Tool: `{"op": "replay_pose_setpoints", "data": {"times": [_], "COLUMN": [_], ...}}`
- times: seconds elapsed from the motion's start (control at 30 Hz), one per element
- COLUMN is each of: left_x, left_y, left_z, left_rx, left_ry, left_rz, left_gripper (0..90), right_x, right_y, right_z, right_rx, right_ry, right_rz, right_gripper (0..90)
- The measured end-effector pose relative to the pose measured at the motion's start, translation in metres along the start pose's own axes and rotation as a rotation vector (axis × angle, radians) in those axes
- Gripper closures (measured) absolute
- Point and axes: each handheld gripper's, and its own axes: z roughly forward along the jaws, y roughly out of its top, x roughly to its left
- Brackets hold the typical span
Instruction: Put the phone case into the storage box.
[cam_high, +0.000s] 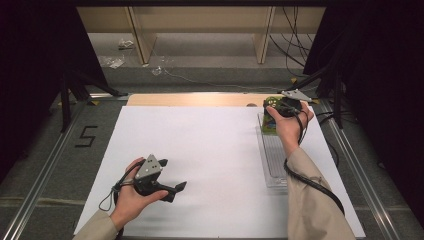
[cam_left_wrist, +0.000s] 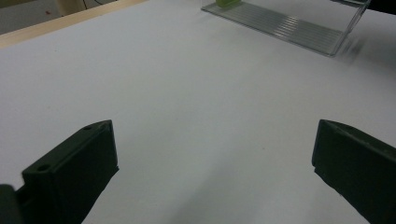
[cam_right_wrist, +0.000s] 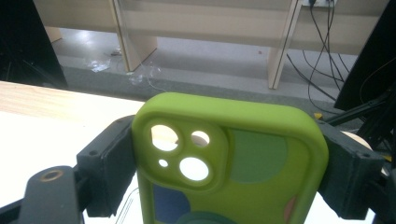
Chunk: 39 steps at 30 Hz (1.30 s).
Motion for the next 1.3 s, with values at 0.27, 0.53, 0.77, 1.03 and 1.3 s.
{"op": "replay_pose_setpoints", "data": {"times": [0.27,0.53,0.77,1.03,1.3], "left_x": [0.000,0.000,0.000,0.000,0.000], "left_y": [0.000,0.000,0.000,0.000,0.000], "left_z": [0.000,0.000,0.000,0.000,0.000], "left_rx": [0.000,0.002,0.000,0.000,0.000], "left_ry": [-0.001,-0.001,-0.001,-0.002,-0.002], "left_rz": [-0.001,-0.001,-0.001,-0.001,0.000], "left_gripper": [0.0,0.0,0.0,0.0,0.0], "right_x": [0.000,0.000,0.000,-0.002,-0.003], "right_y": [0.001,0.002,0.003,0.003,0.001], "right_z": [0.002,0.006,0.008,0.011,0.013], "right_rx": [0.003,0.003,0.004,0.003,-0.006], "right_ry": [-0.002,-0.003,-0.003,-0.004,-0.008], "right_rz": [0.002,0.002,0.009,0.023,0.033], "right_gripper": [17.8,17.8,17.8,17.6,17.4]}}
